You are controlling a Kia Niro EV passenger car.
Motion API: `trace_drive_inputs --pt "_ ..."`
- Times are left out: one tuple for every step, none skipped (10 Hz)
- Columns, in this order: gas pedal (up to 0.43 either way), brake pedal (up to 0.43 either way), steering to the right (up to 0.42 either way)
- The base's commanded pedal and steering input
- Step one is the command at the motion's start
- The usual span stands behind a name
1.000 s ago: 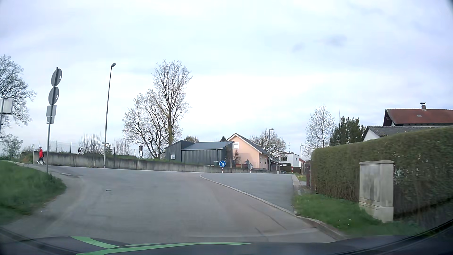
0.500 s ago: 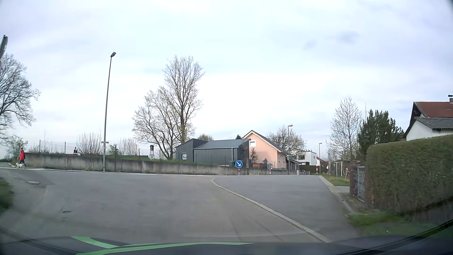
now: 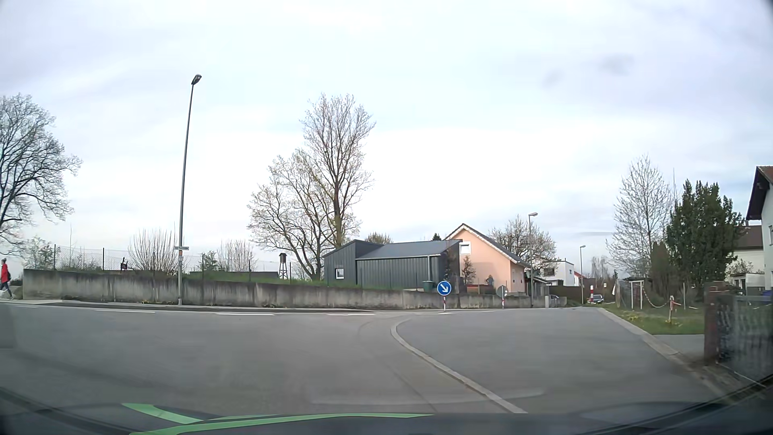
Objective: Follow the waypoints while adhering to traffic rules and regulations
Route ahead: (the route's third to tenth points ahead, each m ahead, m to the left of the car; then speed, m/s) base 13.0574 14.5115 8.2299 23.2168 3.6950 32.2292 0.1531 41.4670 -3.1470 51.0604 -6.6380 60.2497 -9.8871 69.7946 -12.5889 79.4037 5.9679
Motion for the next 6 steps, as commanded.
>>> trace_drive_inputs --pt "0.0 0.183 -0.113" --pt "0.0 0.201 -0.12" --pt "0.0 0.213 -0.128" --pt "0.0 0.213 -0.136" --pt "0.0 0.22 -0.145" --pt "0.0 0.226 -0.155"
